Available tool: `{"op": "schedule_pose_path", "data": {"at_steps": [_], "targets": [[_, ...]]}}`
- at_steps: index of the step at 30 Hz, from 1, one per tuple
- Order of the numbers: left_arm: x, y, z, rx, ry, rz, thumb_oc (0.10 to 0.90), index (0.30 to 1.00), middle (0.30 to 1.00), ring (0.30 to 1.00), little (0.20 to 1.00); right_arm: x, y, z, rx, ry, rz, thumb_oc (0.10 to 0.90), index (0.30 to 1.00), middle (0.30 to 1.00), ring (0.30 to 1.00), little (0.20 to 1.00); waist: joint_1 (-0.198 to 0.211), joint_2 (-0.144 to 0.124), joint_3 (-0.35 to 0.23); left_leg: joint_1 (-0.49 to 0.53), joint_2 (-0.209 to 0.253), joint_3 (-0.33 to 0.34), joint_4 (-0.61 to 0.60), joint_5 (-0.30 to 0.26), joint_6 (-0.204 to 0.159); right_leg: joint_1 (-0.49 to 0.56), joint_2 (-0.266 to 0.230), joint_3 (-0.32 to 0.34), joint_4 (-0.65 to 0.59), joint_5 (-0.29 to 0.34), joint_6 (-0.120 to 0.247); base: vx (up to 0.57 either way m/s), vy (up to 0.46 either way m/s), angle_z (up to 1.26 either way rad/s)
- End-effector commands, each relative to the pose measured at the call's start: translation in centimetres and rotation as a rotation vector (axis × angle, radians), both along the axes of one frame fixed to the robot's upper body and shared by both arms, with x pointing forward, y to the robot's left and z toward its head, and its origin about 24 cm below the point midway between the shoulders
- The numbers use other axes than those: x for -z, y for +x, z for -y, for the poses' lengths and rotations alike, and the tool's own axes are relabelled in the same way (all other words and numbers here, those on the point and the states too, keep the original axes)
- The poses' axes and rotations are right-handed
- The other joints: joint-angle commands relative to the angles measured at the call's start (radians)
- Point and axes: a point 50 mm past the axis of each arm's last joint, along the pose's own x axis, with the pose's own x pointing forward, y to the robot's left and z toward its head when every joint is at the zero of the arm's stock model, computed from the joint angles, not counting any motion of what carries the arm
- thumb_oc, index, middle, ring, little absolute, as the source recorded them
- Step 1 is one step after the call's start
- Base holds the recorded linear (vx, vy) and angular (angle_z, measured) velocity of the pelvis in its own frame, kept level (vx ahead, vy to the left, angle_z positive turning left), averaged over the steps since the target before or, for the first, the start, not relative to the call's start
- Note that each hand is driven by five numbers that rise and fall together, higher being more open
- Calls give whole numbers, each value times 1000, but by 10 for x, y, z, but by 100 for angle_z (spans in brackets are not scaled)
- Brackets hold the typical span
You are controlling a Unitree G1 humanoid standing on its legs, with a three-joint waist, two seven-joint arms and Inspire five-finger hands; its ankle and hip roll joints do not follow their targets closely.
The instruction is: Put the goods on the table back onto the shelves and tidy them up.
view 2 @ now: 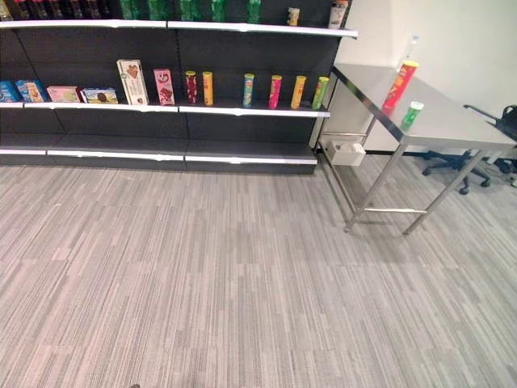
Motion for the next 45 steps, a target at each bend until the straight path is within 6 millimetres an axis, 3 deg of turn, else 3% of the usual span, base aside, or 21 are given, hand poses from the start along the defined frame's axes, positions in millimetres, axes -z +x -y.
{"op": "schedule_pose_path", "data": {"at_steps": [1, 15, 22, 30, 45], "targets": [[1, 15, 8, -59, -21, 46, 800, 900, 900, 900, 900, -4, 11, 8, 39, -12, -21, 800, 900, 900, 900, 900, 10, -16, 20, 57, 58, -51, -62, -21, -94, 50, -89, 12, -144, 159, 110, -3, -20, 8], [2, 37, 25, 146, -46, 103, 800, 900, 900, 900, 900, -2, 22, 3, -247, -29, -19, 800, 900, 900, 900, 900, -2, -15, 19, 68, 78, -41, -62, -13, -101, 55, -69, 30, -149, 147, 100, -1, -11, 0], [0, 24, 9, 174, -9, 29, 800, 900, 900, 900, 900, 1, 19, -7, -345, -4, -33, 800, 900, 900, 900, 900, -3, -32, 9, 77, 90, -24, -62, -13, -107, 55, -57, 51, -150, 141, 93, 12, -39, -11], [1, 22, 11, 305, -10, -1, 800, 900, 900, 900, 900, 2, 19, -10, -417, 0, -40, 800, 900, 900, 900, 900, -13, -37, -1, 87, 99, -9, -62, -15, -113, 57, -47, 66, -150, 139, 90, 15, -35, -9], [-1, 19, 2, 320, 15, -16, 800, 900, 900, 900, 900, 3, 16, -13, -461, 11, -44, 800, 900, 900, 900, 900, -9, -36, 4, 94, 120, -9, -62, -8, -127, 68, -29, 60, -150, 123, 81, 10, -31, 0]]}}
